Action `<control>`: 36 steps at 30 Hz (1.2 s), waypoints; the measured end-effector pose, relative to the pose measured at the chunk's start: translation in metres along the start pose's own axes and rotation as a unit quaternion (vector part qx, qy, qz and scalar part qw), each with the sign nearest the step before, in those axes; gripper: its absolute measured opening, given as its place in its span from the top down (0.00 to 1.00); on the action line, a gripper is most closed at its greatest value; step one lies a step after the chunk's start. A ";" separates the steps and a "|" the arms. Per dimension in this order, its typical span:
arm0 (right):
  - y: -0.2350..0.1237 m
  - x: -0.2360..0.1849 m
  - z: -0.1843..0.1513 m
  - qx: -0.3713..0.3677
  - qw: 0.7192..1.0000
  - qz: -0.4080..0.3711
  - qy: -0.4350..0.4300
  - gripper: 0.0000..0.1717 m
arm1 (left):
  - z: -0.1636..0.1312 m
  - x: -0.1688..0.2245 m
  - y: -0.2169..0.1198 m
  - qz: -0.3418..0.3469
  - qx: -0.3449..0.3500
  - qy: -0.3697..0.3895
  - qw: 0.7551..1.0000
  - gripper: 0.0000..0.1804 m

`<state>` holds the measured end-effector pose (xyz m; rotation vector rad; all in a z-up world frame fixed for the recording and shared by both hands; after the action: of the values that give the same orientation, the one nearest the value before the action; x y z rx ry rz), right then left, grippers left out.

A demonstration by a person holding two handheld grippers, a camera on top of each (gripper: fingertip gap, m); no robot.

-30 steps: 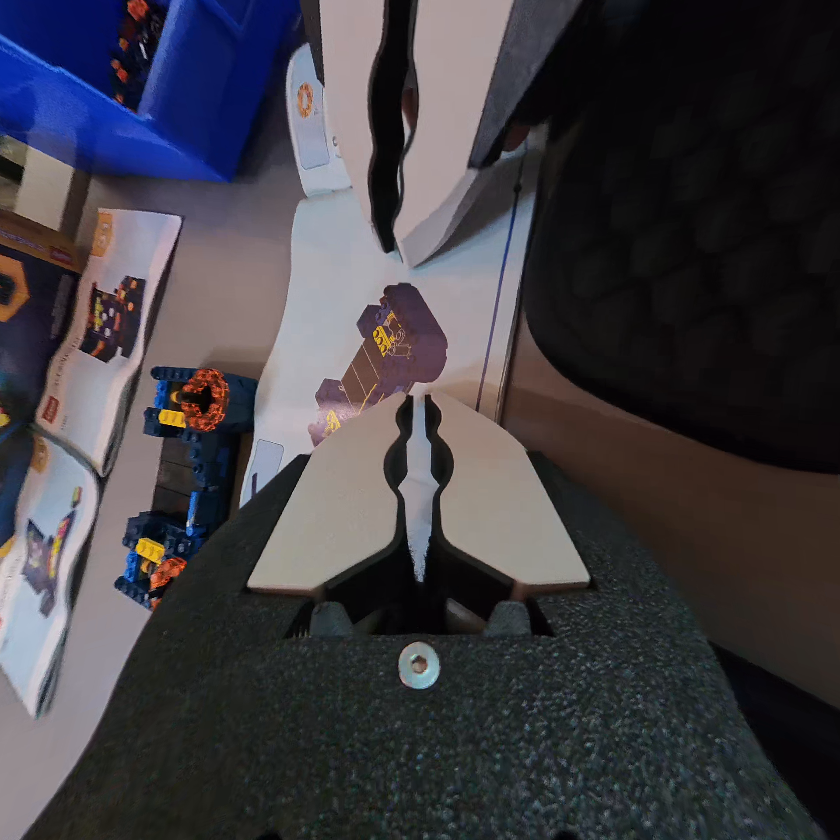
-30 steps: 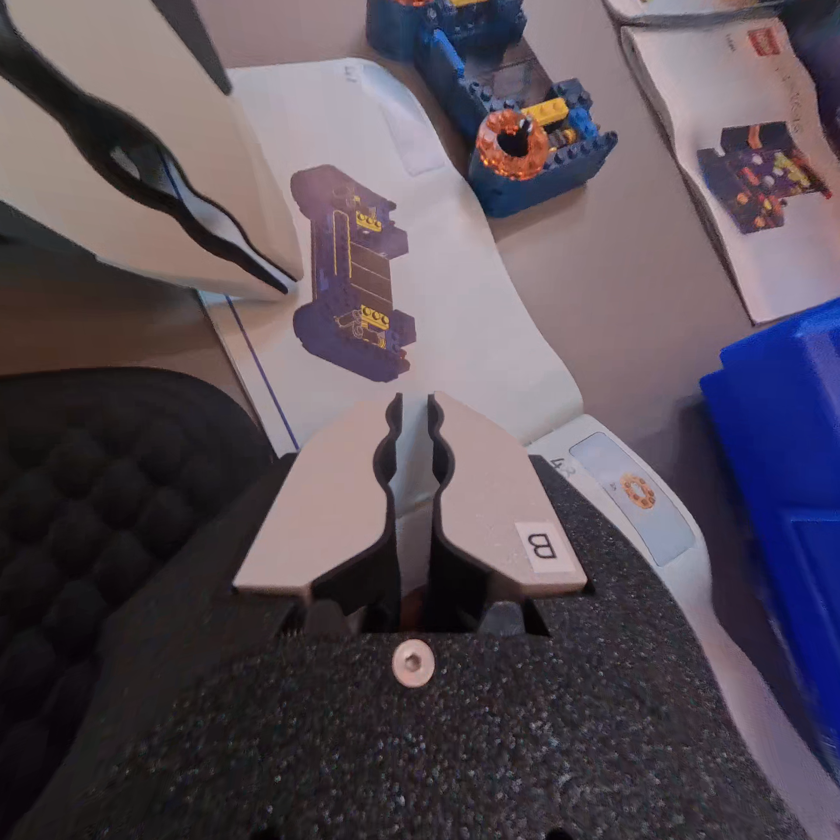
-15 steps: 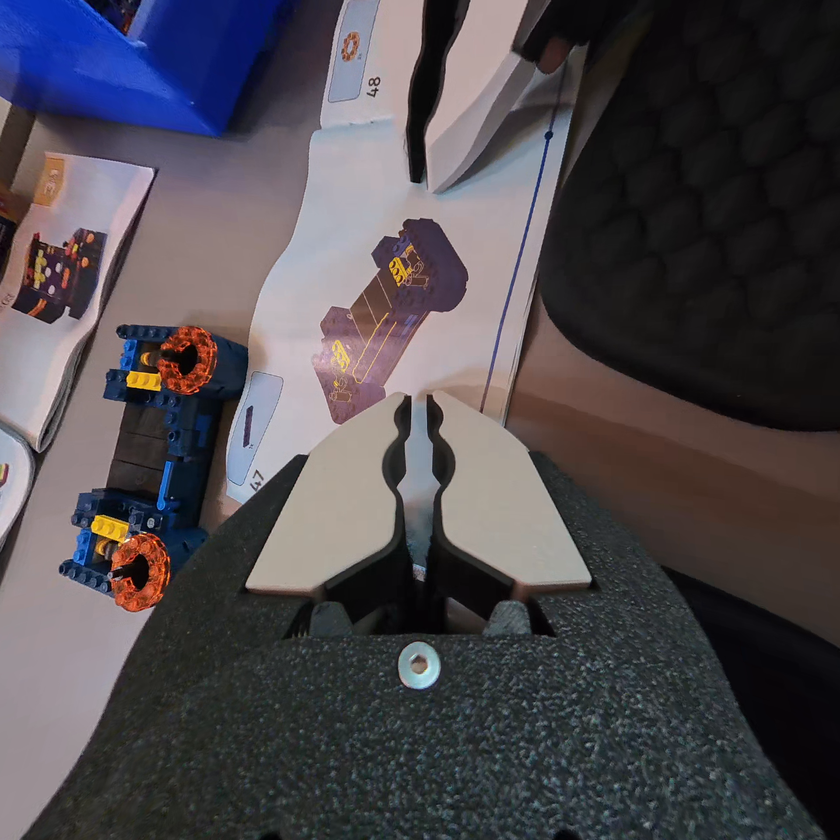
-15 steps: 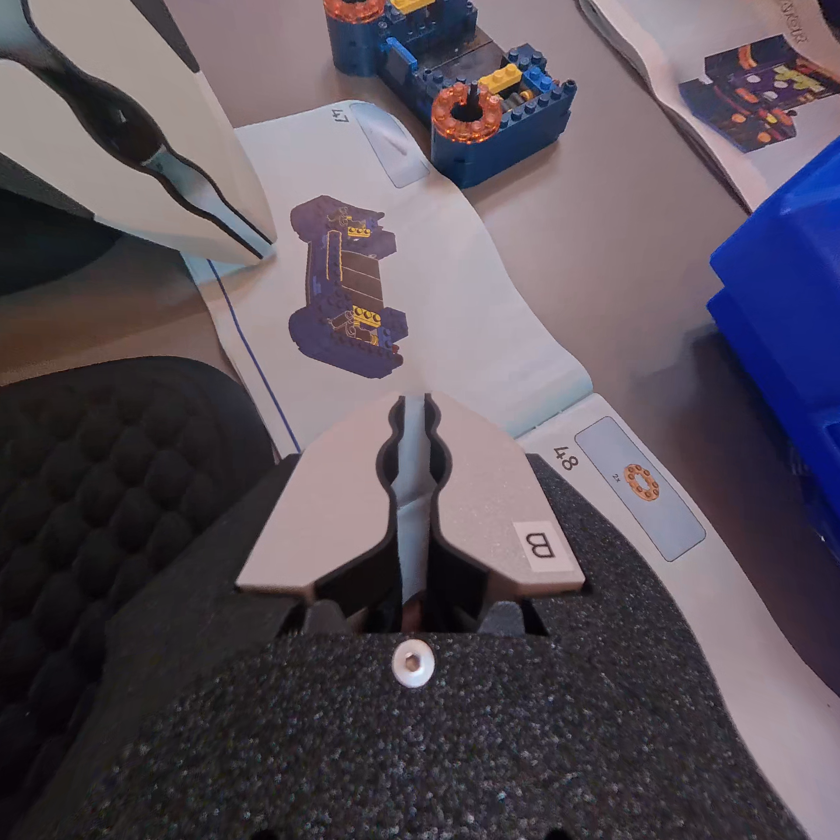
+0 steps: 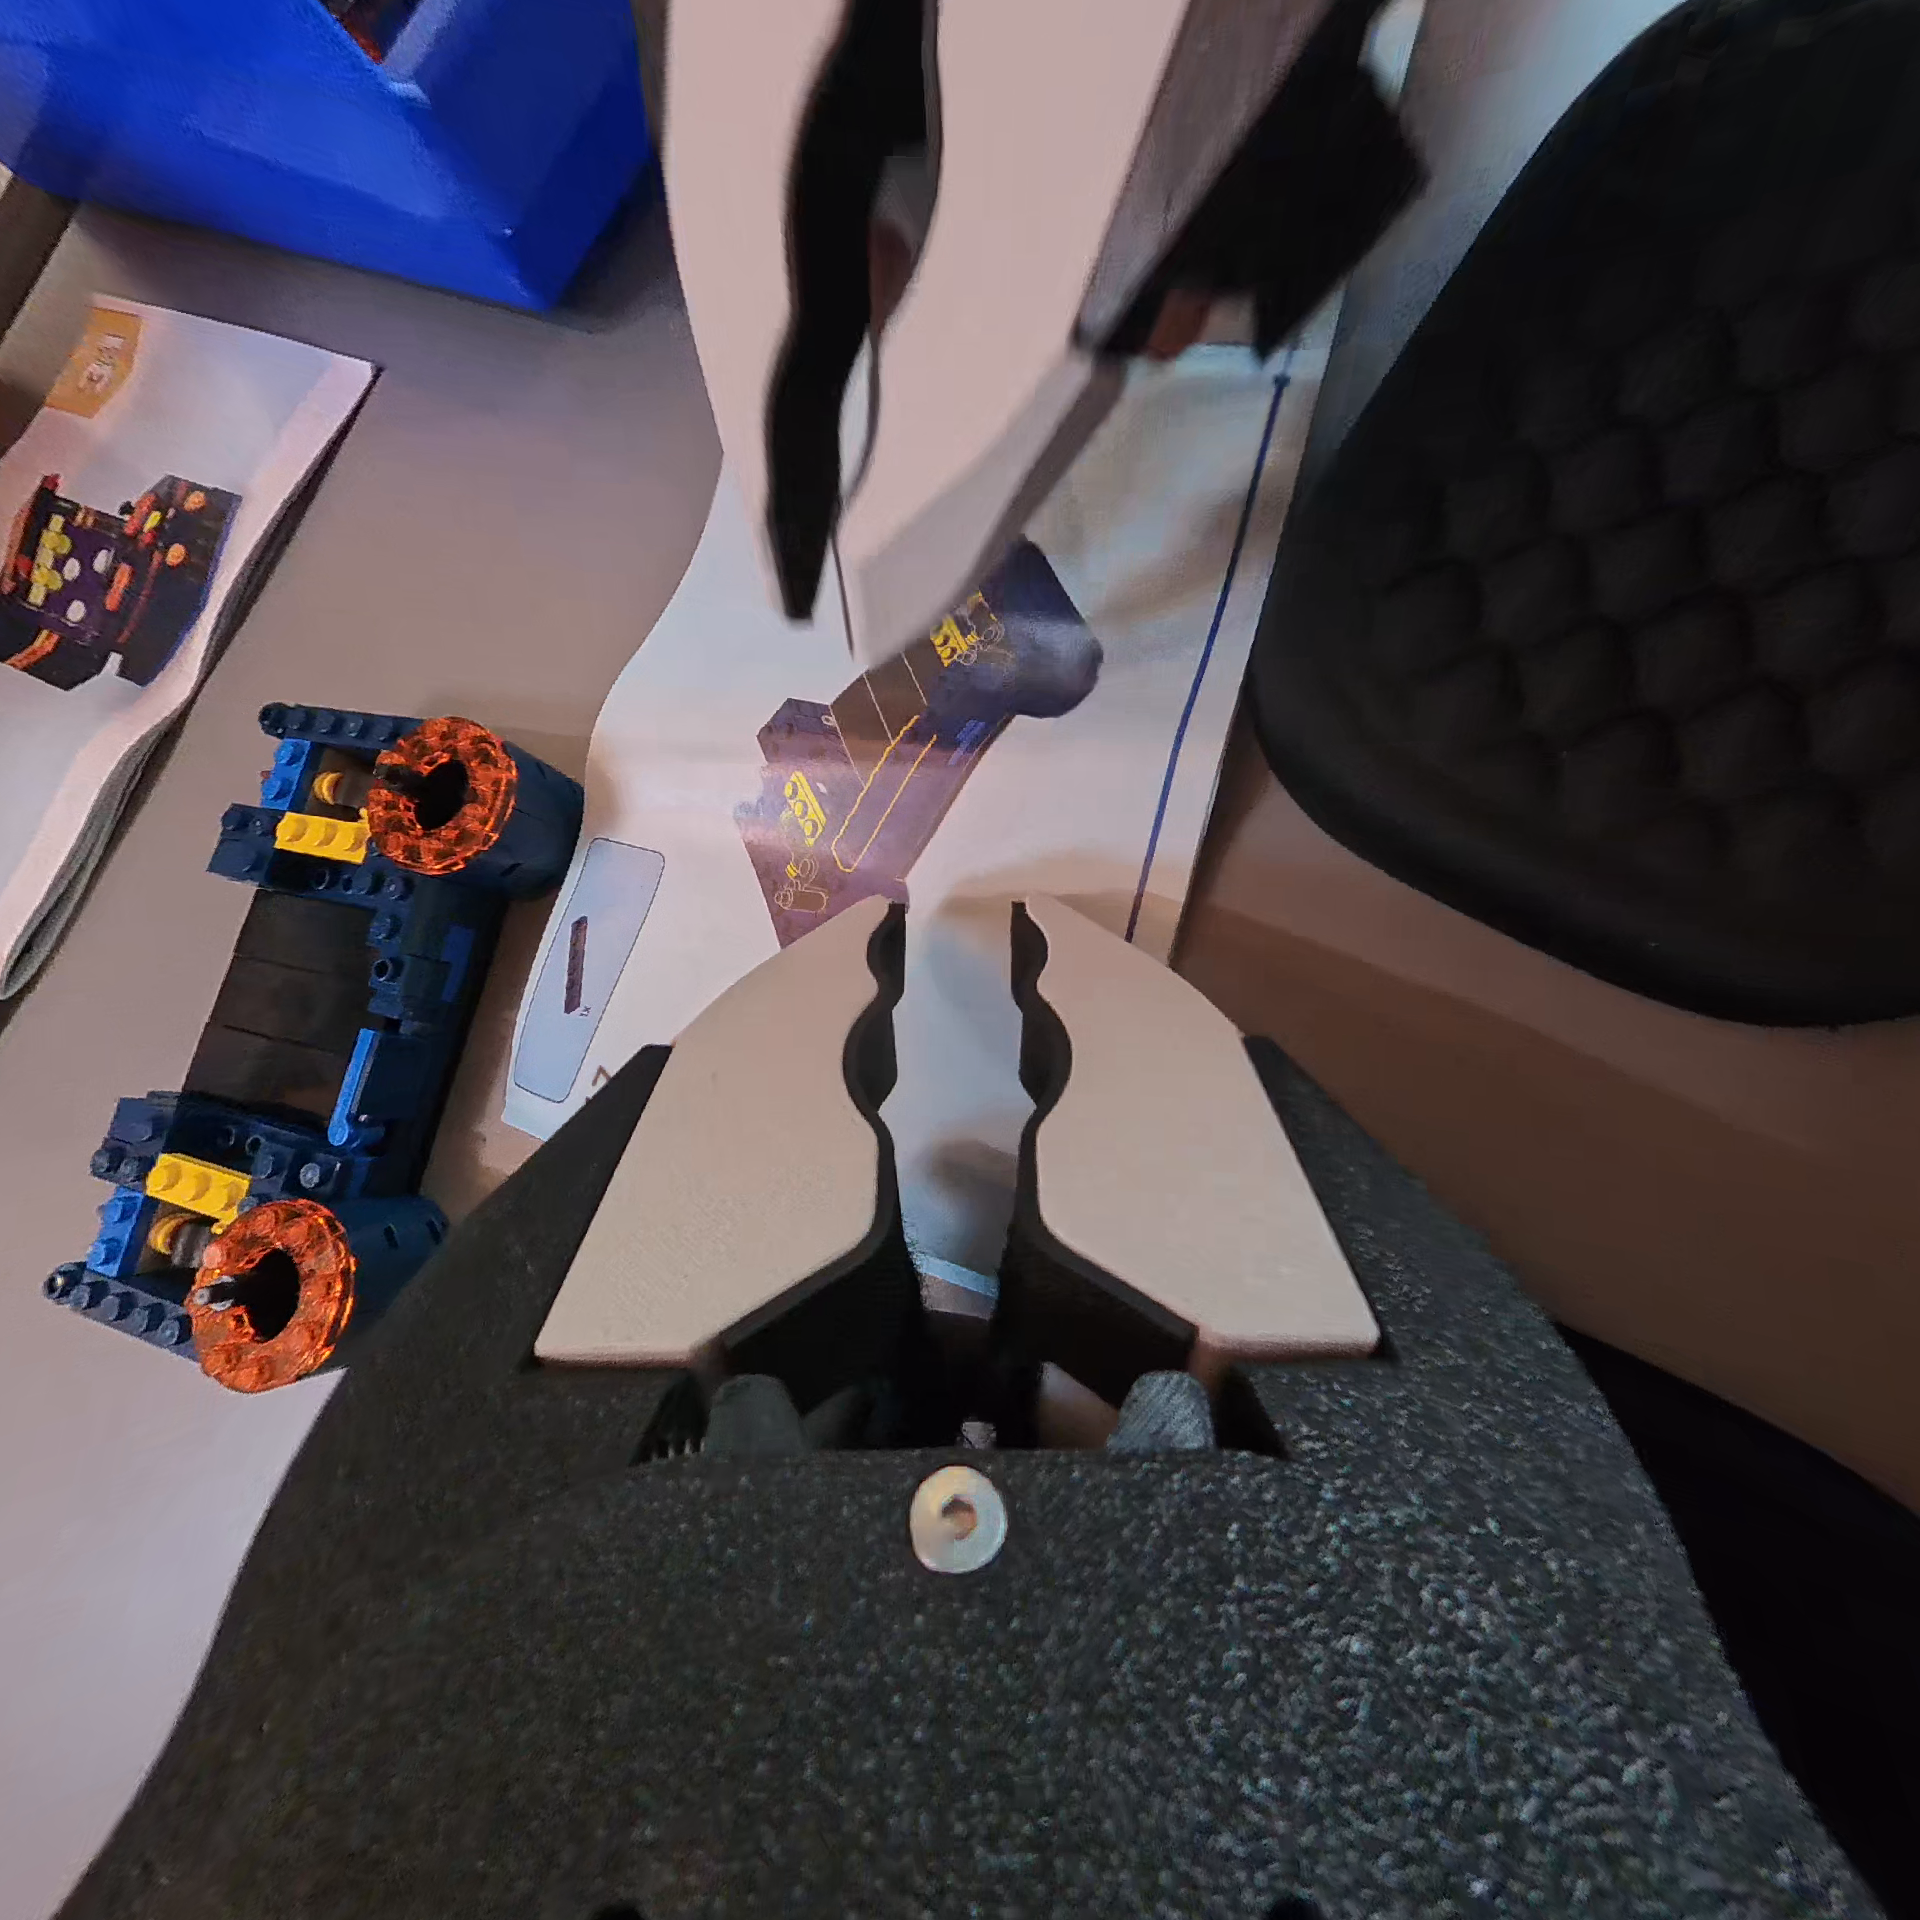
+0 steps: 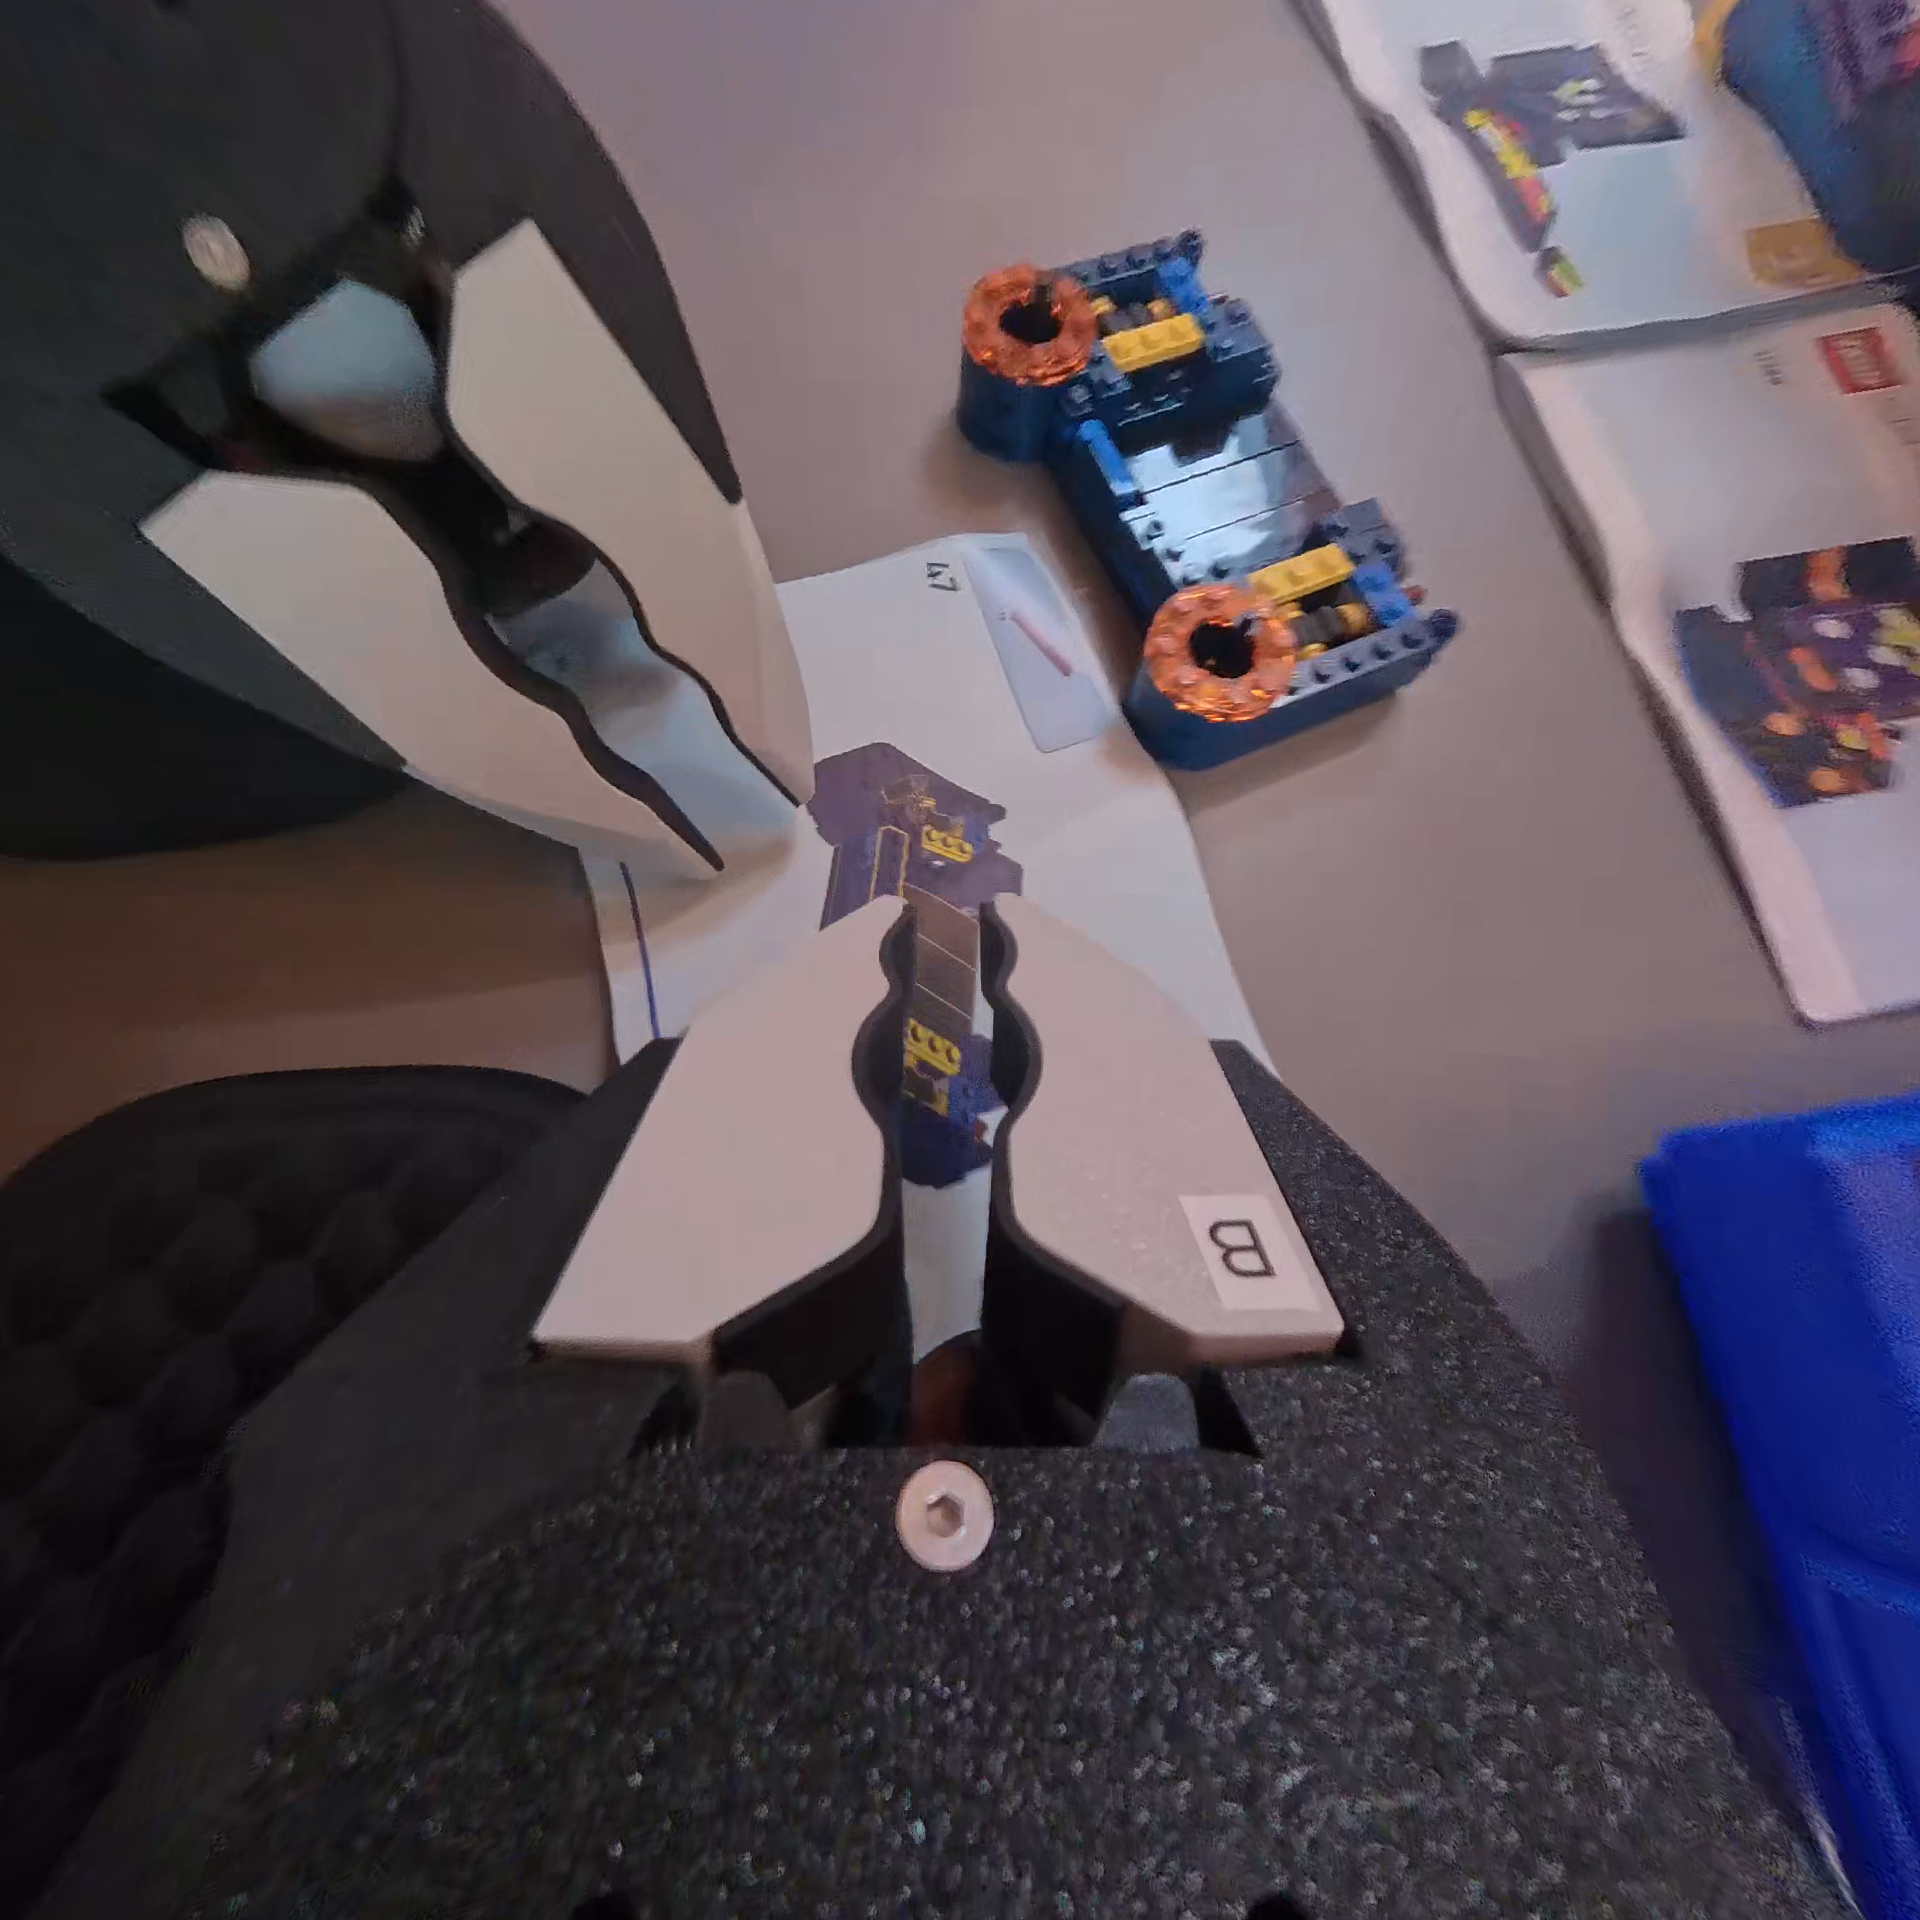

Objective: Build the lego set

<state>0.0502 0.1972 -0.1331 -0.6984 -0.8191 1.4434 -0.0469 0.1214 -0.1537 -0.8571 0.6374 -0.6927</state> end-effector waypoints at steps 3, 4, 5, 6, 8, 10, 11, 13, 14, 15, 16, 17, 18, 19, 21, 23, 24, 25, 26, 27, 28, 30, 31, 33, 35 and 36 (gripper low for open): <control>0.022 -0.002 -0.006 0.008 1.000 0.029 0.004 0.95 | 0.000 0.000 -0.002 -0.010 0.014 0.000 1.000 0.89; 0.027 -0.001 -0.010 0.007 0.999 0.032 0.009 0.96 | 0.000 0.001 -0.002 -0.016 0.015 0.005 1.000 0.89; 0.028 0.000 -0.011 0.009 0.999 0.031 0.014 0.97 | 0.000 0.003 -0.002 -0.022 0.014 0.013 1.000 0.89; 0.027 0.001 -0.011 0.013 0.999 0.032 0.016 0.97 | 0.000 0.005 -0.001 -0.029 0.012 0.028 0.999 0.89; 0.026 0.002 -0.012 0.016 0.999 0.039 0.019 0.97 | -0.002 0.012 0.000 -0.044 0.005 0.068 0.997 0.91; 0.027 0.002 -0.012 0.014 0.999 0.044 0.020 0.96 | -0.002 0.016 0.000 -0.044 0.010 0.096 0.994 0.94; 0.027 0.001 -0.012 0.013 0.999 0.045 0.020 0.96 | -0.003 0.016 0.000 -0.044 0.012 0.098 0.994 0.94; 0.027 0.001 -0.012 0.012 0.999 0.046 0.021 0.96 | -0.003 0.016 0.000 -0.053 0.014 0.094 0.994 0.94; 0.027 0.001 -0.012 0.012 0.999 0.046 0.021 0.96 | -0.003 0.016 0.000 -0.054 0.015 0.093 0.994 0.94; 0.027 0.001 -0.012 0.012 0.999 0.047 0.021 0.96 | -0.003 0.016 0.000 -0.054 0.014 0.094 0.994 0.94; 0.027 0.001 -0.012 0.012 0.999 0.049 0.020 0.96 | -0.003 0.016 0.000 -0.054 0.013 0.096 0.994 0.94; 0.027 0.001 -0.012 0.014 0.998 0.052 0.020 0.95 | -0.003 0.016 0.000 -0.053 0.014 0.097 0.994 0.94; 0.026 0.001 -0.012 0.019 0.998 0.055 0.021 0.94 | -0.003 0.016 0.000 -0.053 0.013 0.096 0.994 0.94; 0.024 0.002 -0.012 0.027 0.998 0.057 0.024 0.94 | -0.003 0.016 0.000 -0.054 0.013 0.096 0.994 0.94; 0.020 0.006 -0.012 0.049 0.996 0.058 0.043 0.93 | -0.003 0.016 0.000 -0.055 0.014 0.094 0.994 0.94; 0.014 0.010 -0.012 0.083 0.991 0.076 0.071 0.92 | -0.003 0.015 0.000 -0.056 0.015 0.095 0.994 0.94; 0.011 0.013 -0.012 0.104 0.987 0.084 0.087 0.91 | -0.003 0.015 0.000 -0.057 0.015 0.094 0.994 0.94; 0.008 0.017 -0.013 0.124 0.983 0.089 0.104 0.91 | -0.003 0.015 0.000 -0.058 0.015 0.094 0.994 0.95; 0.004 0.020 -0.014 0.142 0.978 0.093 0.121 0.90 | -0.003 0.015 0.001 -0.058 0.015 0.094 0.994 0.95; 0.001 0.024 -0.015 0.158 0.973 0.096 0.135 0.89 | -0.003 0.015 0.000 -0.058 0.015 0.094 0.994 0.95; -0.001 0.026 -0.016 0.170 0.970 0.098 0.147 0.88 | -0.003 0.015 0.000 -0.058 0.015 0.094 0.994 0.95; -0.003 0.031 -0.018 0.185 0.964 0.093 0.168 0.89 | -0.003 0.015 0.000 -0.059 0.016 0.095 0.994 0.95; -0.004 0.032 -0.018 0.187 0.962 0.090 0.177 0.90 | -0.003 0.015 0.000 -0.060 0.016 0.095 0.994 0.95; -0.003 0.034 -0.019 0.187 0.961 0.090 0.185 0.91 | -0.003 0.016 0.001 -0.060 0.016 0.096 0.993 0.95; -0.003 0.033 -0.019 0.185 0.962 0.090 0.182 0.92 | -0.003 0.016 0.000 -0.058 0.018 0.101 0.993 0.95; -0.003 0.033 -0.018 0.183 0.963 0.088 0.179 0.92 | -0.003 0.016 0.001 -0.058 0.018 0.101 0.993 0.95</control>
<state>0.0656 0.2312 -0.1391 -0.7299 -0.2032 1.5147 -0.0396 0.1082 -0.1593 -0.7997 0.7586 -0.9016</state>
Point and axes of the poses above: each gripper's, where its closed fingertips meet, y out along the fingers, z out of its top, x = y × z across the jaws, the point moved 7 cm from there along -y, back along the fingers, and after that the axes turned 14 degrees about -x, right-handed, at the moved point
